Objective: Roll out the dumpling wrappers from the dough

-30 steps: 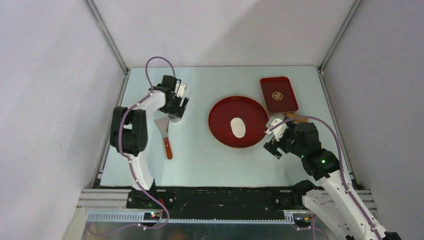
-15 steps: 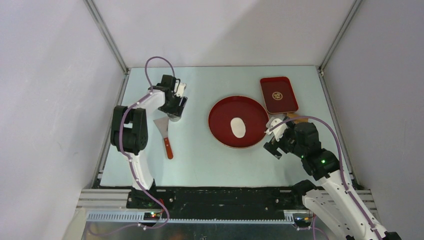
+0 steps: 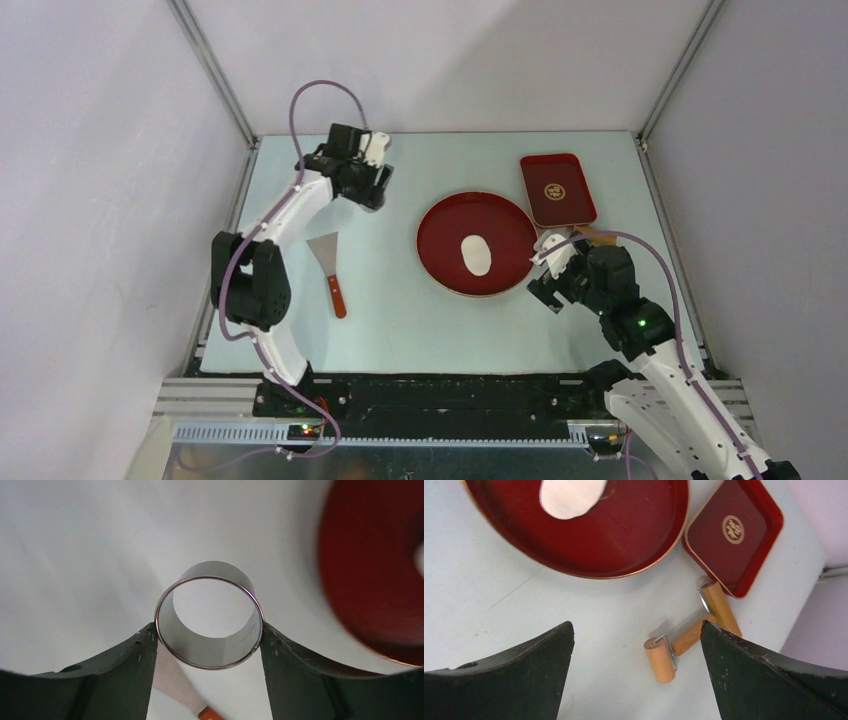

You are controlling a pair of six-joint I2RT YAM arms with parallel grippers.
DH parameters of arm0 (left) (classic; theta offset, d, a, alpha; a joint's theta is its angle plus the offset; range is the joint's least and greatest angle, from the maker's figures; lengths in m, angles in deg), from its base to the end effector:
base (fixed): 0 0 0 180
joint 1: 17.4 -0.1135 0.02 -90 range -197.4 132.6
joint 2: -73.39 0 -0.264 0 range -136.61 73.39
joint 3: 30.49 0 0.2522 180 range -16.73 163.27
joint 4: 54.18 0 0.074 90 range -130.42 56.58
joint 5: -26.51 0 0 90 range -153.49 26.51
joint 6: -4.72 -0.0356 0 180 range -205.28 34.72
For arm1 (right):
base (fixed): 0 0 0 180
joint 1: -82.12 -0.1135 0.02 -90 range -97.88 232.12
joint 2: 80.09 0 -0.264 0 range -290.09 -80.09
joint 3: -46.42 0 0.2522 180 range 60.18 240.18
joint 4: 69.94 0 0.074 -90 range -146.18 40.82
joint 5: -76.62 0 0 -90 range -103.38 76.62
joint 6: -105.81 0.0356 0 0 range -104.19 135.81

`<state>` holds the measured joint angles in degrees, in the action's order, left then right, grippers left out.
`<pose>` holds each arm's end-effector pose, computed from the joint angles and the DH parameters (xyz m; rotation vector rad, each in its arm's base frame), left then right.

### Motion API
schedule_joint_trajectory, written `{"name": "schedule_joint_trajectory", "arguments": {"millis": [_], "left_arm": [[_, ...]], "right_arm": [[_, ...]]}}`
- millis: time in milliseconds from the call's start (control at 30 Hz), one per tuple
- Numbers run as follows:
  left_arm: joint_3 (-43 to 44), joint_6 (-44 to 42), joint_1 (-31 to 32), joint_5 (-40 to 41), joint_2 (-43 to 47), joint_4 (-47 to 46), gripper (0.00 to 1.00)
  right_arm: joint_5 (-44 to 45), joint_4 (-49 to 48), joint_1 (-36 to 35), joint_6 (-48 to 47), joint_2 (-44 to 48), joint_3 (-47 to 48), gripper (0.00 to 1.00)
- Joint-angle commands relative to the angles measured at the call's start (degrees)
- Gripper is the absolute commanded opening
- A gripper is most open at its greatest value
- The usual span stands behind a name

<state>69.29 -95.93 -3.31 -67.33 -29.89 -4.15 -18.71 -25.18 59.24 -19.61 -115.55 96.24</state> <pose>0.3849 -0.0991 0.2670 0.5637 2.4412 -0.1087 0.1311 0.0589 0.2738 -1.0709 1.8053 -0.0342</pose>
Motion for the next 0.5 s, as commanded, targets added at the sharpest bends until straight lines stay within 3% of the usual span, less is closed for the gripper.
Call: {"name": "schedule_joint_trajectory", "arguments": {"millis": [0, 267, 467], "left_arm": [[3.26, -2.09, 10.18, -2.86, 3.84, 0.19, 0.43], [10.01, -1.64, 25.78, -3.45, -2.11, 1.19, 0.43], [13.47, 0.26, 30.88, -2.79, -8.60, 1.25, 0.42]], "right_arm": [[6.89, -6.61, 1.16, 1.95, -0.69, -0.88, 0.99], [12.22, -10.75, 5.46, 4.03, -1.24, -1.06, 0.99], [11.80, -10.64, 6.39, 4.22, -1.22, -1.21, 0.99]]}}
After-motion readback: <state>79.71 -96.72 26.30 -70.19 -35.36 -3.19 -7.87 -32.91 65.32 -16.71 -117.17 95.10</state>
